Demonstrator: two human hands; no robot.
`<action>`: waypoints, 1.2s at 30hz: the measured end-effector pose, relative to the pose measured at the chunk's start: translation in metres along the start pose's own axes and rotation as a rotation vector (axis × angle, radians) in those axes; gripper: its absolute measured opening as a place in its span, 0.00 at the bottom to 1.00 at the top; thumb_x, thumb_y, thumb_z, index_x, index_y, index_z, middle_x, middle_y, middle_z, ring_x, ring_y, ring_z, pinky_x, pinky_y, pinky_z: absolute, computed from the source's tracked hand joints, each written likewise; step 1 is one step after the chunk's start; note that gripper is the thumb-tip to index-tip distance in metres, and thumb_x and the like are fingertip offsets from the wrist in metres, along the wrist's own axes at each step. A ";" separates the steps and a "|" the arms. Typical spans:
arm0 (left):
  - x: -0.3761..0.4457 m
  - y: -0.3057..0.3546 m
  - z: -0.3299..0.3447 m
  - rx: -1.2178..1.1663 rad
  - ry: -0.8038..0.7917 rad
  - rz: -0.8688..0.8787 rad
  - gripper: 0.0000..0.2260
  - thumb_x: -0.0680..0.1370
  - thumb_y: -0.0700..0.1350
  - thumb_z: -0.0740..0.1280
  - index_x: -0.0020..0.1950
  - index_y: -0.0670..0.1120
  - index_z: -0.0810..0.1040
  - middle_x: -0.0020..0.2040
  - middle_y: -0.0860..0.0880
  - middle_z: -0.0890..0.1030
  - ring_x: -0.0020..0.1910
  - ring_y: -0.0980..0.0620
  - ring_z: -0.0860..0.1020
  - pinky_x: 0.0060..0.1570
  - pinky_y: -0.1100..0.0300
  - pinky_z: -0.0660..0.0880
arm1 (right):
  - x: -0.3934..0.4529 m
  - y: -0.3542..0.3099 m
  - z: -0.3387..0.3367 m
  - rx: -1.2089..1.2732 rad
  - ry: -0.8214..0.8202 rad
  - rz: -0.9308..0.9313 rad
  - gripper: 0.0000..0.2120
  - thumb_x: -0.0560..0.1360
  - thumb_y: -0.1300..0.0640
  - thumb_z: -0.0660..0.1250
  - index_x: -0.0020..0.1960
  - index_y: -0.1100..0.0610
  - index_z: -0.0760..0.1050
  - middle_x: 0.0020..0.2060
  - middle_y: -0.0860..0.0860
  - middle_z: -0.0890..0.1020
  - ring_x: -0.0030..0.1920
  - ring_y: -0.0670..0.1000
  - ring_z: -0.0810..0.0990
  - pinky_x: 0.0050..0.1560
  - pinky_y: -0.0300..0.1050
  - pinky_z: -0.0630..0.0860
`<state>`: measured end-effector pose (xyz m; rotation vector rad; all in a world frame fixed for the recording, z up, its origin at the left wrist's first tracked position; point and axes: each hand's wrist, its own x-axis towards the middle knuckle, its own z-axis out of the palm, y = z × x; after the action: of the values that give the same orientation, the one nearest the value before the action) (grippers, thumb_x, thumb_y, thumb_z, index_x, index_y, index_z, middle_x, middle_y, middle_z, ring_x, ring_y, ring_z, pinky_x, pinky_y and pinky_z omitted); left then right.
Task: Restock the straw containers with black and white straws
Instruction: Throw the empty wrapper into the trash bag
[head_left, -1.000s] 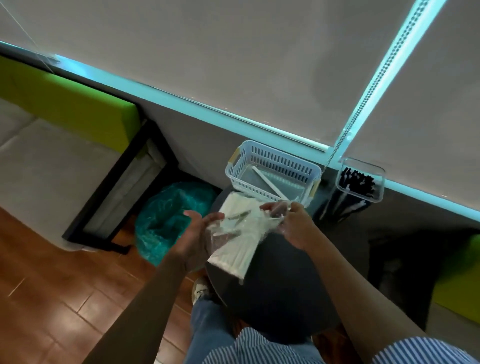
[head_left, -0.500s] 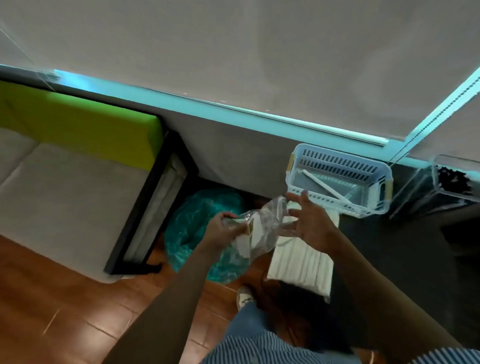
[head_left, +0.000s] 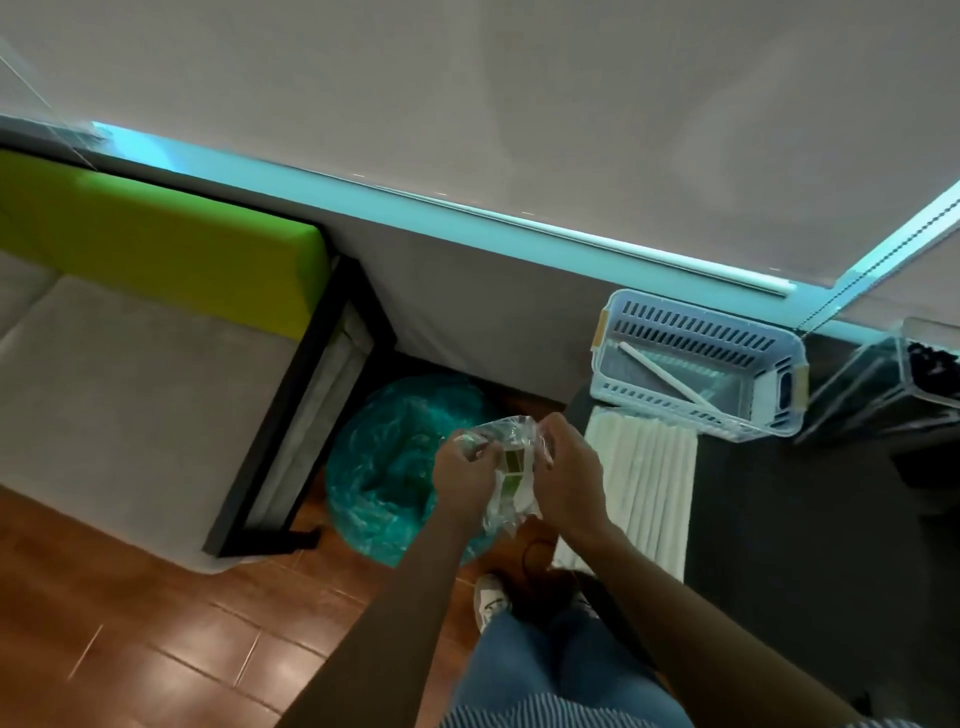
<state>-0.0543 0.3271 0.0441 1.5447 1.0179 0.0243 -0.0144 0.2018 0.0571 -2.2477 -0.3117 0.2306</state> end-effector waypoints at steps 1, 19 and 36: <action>-0.003 0.003 0.004 0.027 -0.013 -0.007 0.06 0.79 0.41 0.68 0.43 0.49 0.78 0.44 0.43 0.83 0.45 0.44 0.84 0.50 0.42 0.82 | -0.005 0.004 0.003 -0.015 -0.010 -0.005 0.06 0.80 0.57 0.66 0.47 0.50 0.70 0.41 0.47 0.76 0.37 0.43 0.75 0.34 0.34 0.70; 0.047 -0.050 0.009 -0.422 -0.431 -0.404 0.24 0.82 0.63 0.49 0.66 0.56 0.77 0.51 0.45 0.84 0.51 0.46 0.77 0.54 0.51 0.75 | 0.058 0.061 0.067 -0.039 -0.481 -0.064 0.06 0.78 0.60 0.59 0.51 0.58 0.74 0.50 0.55 0.75 0.48 0.46 0.73 0.46 0.35 0.72; 0.235 -0.127 -0.048 -0.383 -0.029 -0.331 0.10 0.77 0.50 0.71 0.59 0.56 0.81 0.56 0.47 0.84 0.48 0.54 0.84 0.42 0.58 0.81 | 0.142 0.052 0.243 0.131 -0.765 0.030 0.07 0.77 0.55 0.63 0.55 0.52 0.69 0.54 0.47 0.69 0.55 0.46 0.72 0.56 0.43 0.75</action>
<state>-0.0094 0.4920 -0.1670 1.0170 1.1593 -0.0324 0.0633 0.3880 -0.1462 -1.9509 -0.6376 1.0979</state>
